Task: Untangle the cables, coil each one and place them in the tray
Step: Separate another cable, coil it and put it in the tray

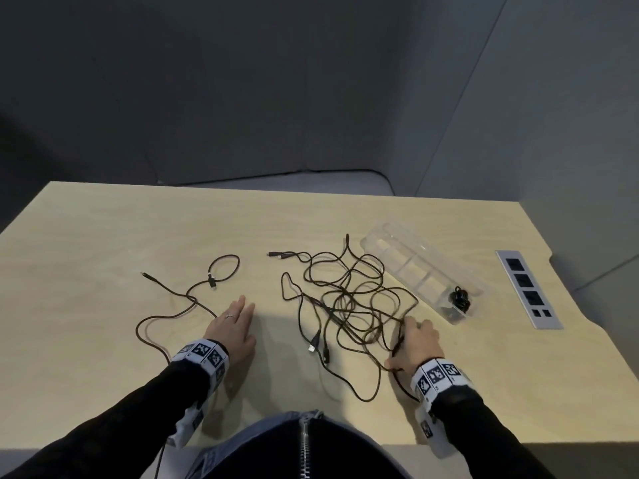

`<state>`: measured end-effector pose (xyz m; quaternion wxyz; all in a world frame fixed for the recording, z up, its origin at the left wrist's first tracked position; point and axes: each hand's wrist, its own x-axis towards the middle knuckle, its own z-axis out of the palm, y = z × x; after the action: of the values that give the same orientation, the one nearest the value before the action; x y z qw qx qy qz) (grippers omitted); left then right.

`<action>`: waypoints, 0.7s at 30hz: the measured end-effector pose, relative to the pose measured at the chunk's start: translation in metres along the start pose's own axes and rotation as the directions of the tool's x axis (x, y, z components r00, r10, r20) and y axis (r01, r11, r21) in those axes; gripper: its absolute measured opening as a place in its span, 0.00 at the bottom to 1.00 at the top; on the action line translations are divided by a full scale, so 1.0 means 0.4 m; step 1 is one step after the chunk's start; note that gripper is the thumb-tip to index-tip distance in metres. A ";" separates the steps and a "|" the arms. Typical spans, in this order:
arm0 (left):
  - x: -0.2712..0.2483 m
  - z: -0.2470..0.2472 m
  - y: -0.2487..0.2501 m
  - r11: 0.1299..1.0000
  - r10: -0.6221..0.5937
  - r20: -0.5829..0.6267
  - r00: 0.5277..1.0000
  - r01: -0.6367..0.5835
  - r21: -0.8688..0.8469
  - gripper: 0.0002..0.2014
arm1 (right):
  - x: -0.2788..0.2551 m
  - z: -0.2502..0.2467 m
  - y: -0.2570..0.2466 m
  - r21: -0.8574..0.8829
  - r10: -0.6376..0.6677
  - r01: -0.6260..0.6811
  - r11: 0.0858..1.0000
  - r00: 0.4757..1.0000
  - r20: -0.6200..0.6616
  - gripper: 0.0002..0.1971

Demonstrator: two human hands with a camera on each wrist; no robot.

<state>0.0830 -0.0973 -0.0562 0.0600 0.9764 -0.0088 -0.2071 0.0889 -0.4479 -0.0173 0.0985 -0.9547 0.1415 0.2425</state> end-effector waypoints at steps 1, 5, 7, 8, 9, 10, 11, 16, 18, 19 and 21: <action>-0.001 0.001 -0.001 1.000 0.001 -0.004 1.000 -0.001 -0.005 0.35 | 0.005 0.002 -0.011 0.031 -0.043 0.042 0.999 0.999 0.022 0.38; -0.004 -0.005 0.003 0.999 -0.011 -0.010 1.000 0.011 -0.031 0.35 | 0.005 -0.009 -0.052 0.110 -0.217 0.210 0.971 0.975 0.057 0.13; 0.006 -0.020 0.008 0.993 -0.037 0.013 0.999 0.038 -0.113 0.34 | 0.000 -0.025 -0.068 0.221 -0.300 0.293 0.930 0.954 -0.004 0.07; 0.011 -0.033 0.012 0.981 -0.056 0.036 0.998 0.061 -0.184 0.32 | -0.007 -0.035 -0.080 0.270 -0.329 0.330 0.904 0.943 -0.049 0.07; 0.012 -0.054 0.020 0.961 -0.074 0.055 0.996 0.086 -0.263 0.30 | -0.012 -0.044 -0.092 0.321 -0.352 0.361 0.876 0.932 -0.088 0.08; 0.011 -0.079 0.031 0.936 -0.099 0.050 0.994 0.110 -0.334 0.29 | -0.016 -0.055 -0.105 0.374 -0.377 0.391 0.841 0.919 -0.113 0.10; 0.007 -0.104 0.046 0.915 -0.123 0.014 0.992 0.119 -0.386 0.29 | -0.020 -0.065 -0.118 0.425 -0.403 0.414 0.805 0.907 -0.120 0.12; -0.053 -0.249 0.197 0.839 0.192 -0.281 0.940 -0.305 -0.450 0.50 | -0.055 -0.132 -0.198 0.567 -0.512 0.528 0.632 0.834 -0.206 0.13; -0.072 -0.288 0.262 0.803 0.377 -0.243 0.894 -0.446 -0.396 0.58 | -0.080 -0.166 -0.234 0.603 -0.563 0.578 0.550 0.790 -0.243 0.13; -0.069 -0.295 0.283 0.802 0.419 -0.248 0.873 -0.484 -0.349 0.59 | -0.092 -0.184 -0.250 0.617 -0.584 0.597 0.513 0.769 -0.259 0.13; -0.040 -0.291 0.300 0.800 0.401 -0.328 0.855 -0.502 -0.330 0.52 | -0.119 -0.229 -0.272 0.633 -0.600 0.632 0.447 0.737 -0.312 0.13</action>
<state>0.1167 -0.2026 0.0702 0.3088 0.9293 -0.1925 -0.0635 0.1234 -0.3587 0.0982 0.5323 -0.8308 -0.1310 0.0964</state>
